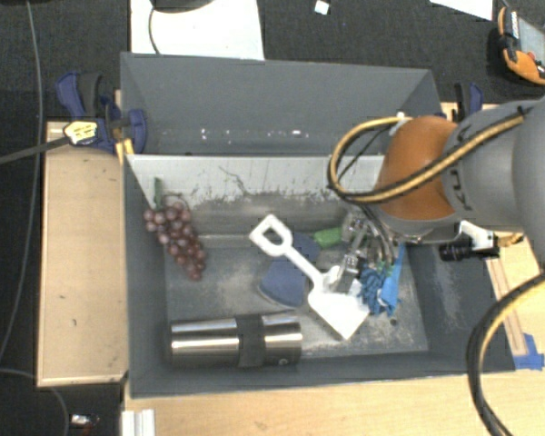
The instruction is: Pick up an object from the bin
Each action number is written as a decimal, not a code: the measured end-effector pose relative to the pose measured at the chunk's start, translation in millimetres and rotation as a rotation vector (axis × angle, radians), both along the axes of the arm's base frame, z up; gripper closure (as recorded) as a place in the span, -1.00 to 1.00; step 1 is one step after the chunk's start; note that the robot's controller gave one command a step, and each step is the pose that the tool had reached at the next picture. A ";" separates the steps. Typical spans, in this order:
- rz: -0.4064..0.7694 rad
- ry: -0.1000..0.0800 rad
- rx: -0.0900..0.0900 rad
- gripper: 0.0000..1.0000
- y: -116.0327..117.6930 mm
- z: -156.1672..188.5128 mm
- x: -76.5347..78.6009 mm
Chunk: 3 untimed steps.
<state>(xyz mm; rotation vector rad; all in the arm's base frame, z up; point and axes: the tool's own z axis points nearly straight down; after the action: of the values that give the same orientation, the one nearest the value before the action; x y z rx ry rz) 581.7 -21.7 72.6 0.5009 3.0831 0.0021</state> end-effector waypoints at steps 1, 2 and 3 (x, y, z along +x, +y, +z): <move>-0.034 0.003 0.001 -1.00 14.0 0.8 -15.4; 0.000 -0.003 -0.002 -1.00 -28.4 -2.0 -42.6; -0.015 -0.009 0.004 1.00 4.9 1.7 -21.7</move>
Offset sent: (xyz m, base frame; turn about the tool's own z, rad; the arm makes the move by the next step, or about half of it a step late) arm -0.0433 -0.0279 -0.0026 -0.0003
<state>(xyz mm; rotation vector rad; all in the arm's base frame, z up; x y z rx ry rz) 560.0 -16.8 74.4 0.5232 3.0715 0.0104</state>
